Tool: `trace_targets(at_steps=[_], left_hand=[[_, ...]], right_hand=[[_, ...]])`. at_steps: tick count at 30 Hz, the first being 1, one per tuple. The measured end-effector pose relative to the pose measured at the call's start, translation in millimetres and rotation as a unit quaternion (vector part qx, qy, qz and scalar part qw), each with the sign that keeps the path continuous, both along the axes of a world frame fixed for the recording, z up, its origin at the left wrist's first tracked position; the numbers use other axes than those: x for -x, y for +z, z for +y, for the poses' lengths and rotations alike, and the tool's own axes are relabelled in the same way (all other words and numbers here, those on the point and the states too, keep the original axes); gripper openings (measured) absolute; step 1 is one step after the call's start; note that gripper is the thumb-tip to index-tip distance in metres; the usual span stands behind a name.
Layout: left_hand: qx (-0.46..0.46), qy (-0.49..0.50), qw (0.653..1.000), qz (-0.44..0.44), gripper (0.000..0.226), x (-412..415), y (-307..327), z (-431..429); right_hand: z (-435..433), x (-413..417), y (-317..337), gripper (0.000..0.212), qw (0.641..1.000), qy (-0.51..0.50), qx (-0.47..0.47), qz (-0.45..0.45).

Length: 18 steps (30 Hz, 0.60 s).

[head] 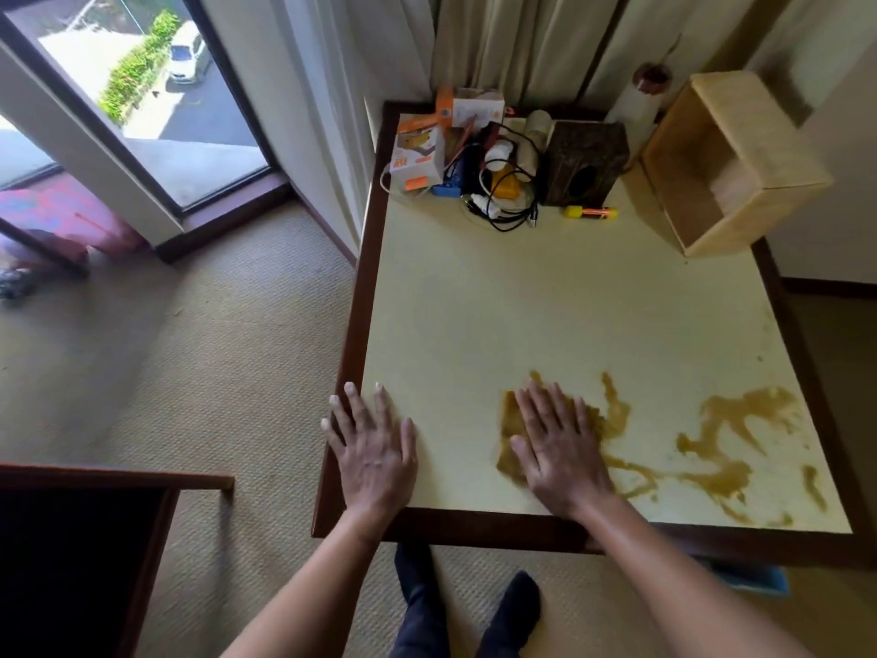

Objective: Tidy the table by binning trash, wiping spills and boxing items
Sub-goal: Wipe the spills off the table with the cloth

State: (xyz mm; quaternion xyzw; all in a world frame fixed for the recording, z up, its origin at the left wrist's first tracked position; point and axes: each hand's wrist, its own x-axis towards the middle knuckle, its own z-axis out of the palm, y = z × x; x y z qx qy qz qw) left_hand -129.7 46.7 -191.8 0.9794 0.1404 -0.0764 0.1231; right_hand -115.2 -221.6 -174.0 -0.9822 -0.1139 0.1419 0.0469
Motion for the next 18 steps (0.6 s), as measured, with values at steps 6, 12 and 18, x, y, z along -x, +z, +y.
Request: trace_targets(at_steps=[6,12,18], left_hand=[[-0.027,-0.002,0.999,0.018,0.074,-1.5,2.0,-3.0],[-0.077,-0.119,0.990,0.001,0.064,-4.6,6.7,-9.9],[-0.043,-0.141,0.989,-0.002,0.070,-36.7,14.7,-26.6]], right_hand=[[59.8,31.6,2.7,0.072,0.998,0.022,-0.057,0.011],[-14.9,35.4,-4.4,0.070,0.998,0.035,-0.043,-0.019],[-17.2,24.6,-3.2,0.071,0.998,-0.055,-0.039,-0.016]])
